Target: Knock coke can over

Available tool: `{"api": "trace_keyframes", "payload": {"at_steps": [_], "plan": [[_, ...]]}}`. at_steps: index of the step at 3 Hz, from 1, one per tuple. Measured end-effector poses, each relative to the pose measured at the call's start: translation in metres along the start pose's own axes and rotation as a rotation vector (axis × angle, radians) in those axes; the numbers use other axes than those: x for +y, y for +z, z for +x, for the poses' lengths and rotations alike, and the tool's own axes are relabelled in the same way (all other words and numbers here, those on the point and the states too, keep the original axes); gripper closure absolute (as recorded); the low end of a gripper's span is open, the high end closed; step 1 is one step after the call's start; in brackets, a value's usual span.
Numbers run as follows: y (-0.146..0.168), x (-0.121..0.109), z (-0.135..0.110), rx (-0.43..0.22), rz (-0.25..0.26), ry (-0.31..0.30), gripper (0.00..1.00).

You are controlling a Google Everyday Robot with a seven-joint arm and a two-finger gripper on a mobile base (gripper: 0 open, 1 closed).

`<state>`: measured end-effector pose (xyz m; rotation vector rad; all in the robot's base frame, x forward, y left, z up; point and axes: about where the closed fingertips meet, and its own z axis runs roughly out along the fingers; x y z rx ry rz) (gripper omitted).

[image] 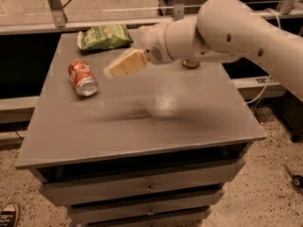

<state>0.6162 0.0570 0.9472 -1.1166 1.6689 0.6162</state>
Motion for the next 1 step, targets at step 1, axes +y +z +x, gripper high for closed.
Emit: {"api": "trace_keyframes", "payload": {"at_steps": [1], "plan": [[-0.1001,-0.0111,0.0134,0.026,0.006,-0.112,0.00]]}}
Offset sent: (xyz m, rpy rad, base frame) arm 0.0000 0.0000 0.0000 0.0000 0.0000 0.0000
